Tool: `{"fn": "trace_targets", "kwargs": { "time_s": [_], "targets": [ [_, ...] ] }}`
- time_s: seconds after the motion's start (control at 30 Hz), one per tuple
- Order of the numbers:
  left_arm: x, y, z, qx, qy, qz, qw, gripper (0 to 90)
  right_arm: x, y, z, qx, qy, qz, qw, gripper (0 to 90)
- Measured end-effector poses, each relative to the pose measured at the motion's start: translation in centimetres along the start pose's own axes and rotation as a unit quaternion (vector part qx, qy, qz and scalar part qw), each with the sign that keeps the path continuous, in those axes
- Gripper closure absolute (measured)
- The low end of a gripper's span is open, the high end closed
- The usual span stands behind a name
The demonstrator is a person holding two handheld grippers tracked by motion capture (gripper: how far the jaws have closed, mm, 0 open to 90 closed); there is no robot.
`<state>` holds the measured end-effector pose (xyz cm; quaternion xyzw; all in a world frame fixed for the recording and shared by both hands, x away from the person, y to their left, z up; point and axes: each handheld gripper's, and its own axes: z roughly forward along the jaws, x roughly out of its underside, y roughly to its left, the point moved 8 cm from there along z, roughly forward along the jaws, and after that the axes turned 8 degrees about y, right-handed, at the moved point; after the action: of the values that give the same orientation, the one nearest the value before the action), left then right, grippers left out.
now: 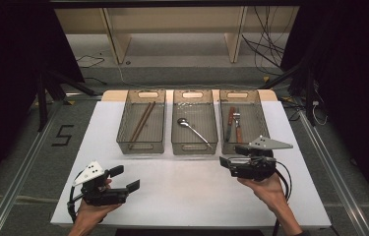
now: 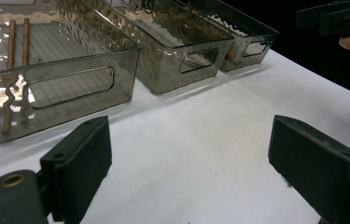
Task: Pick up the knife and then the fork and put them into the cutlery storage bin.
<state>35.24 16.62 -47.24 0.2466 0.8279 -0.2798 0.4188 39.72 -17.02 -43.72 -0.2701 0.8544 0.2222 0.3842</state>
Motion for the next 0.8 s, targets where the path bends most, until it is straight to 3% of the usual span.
{"fn": "trace_targets", "kwargs": {
  "time_s": [0.27,0.8],
  "targets": [
    [0.0,-0.1,0.0,0.004,0.0,0.001,1.0,13.1,1.8,1.0,-0.3,-0.003,-0.007,-0.019,0.9998,25.2],
    [0.1,-0.3,0.1,0.012,0.001,0.004,0.9999,13.1,4.5,1.3,-0.9,0.007,-0.024,-0.01,0.9996,19.4]
  ]
}}
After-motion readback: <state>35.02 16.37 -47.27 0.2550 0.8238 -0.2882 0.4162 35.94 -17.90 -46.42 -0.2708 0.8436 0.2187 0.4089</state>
